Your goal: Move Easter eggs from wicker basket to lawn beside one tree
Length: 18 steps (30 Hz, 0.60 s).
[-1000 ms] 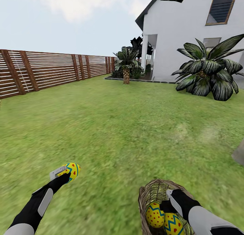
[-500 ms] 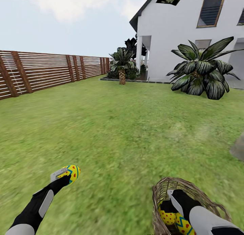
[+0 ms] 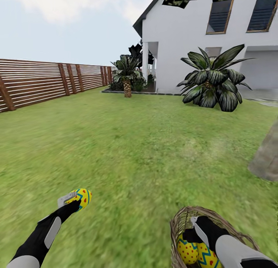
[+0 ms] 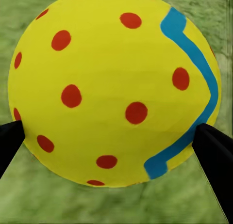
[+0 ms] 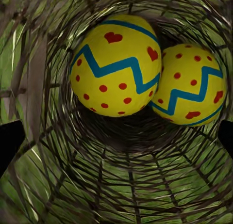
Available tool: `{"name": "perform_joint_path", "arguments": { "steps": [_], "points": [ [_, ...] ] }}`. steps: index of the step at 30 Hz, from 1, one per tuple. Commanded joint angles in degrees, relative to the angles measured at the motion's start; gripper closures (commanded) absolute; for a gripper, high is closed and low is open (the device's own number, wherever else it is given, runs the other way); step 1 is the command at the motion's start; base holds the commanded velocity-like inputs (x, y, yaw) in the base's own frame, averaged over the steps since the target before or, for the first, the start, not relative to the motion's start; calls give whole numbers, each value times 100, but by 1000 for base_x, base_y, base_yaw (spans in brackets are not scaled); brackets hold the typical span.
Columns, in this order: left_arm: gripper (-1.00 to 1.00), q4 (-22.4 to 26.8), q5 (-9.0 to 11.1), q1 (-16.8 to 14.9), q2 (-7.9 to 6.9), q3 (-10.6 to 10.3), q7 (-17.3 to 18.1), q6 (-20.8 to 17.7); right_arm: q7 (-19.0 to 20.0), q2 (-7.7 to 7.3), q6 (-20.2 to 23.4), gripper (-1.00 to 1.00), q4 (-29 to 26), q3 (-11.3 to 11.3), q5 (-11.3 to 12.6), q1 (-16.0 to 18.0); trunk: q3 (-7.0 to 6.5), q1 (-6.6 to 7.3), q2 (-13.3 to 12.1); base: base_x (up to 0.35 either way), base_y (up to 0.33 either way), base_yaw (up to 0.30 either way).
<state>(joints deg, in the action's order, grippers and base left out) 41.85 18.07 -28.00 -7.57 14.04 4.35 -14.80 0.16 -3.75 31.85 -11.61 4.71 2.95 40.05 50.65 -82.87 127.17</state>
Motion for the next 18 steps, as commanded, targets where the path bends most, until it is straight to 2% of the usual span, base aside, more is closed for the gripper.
{"name": "perform_joint_path", "arguments": {
  "steps": [1, 5, 11, 15, 18],
  "points": [
    [100, 7, 39, -1, 2, 21, 31, -12, 2, -3, 32, -100, -8, 48, 30, 3, 6, -2, 2, 291, 214, -248],
    [100, 7, -12, -1, 2, 22, 23, 144, 2, 5, 26, -100, -9, 48, 22, 3, 6, -2, 2, 276, 228, -83],
    [100, -109, -40, -2, 0, 28, 25, 225, 2, -11, 32, -100, -9, 39, 30, 3, 5, -2, 2, 266, 220, -270],
    [100, -111, -40, 0, 1, 29, 30, 239, 2, -12, 32, -100, -14, 39, 36, 3, 3, -2, 2, 72, 39, -130],
    [100, -113, -40, -1, 2, 22, 26, 234, 2, -12, 32, -100, -16, 39, 38, 3, 3, -2, 2, 6, -193, -18]
  ]
}}
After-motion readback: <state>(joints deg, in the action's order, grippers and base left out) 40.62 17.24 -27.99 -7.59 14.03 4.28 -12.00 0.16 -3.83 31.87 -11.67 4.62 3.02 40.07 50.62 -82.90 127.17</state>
